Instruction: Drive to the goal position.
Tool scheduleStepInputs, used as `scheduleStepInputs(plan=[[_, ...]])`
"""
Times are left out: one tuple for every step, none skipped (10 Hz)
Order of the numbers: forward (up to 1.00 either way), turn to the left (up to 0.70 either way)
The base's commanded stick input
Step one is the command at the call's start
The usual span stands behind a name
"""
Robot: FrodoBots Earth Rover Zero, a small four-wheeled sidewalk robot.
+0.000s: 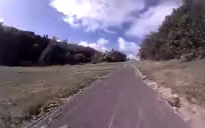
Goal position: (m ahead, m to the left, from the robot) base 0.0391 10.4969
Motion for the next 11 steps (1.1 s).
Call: scheduleStepInputs(plan=[[1.00,-0.09],[1.00,-0.17],[1.00,-0.18],[1.00,-0.03],[1.00,0.00],[1.00,0.00],[1.00,0.00],[1.00,0.00],[1.00,0.00],[1.00,0.00],[1.00,0.02]])
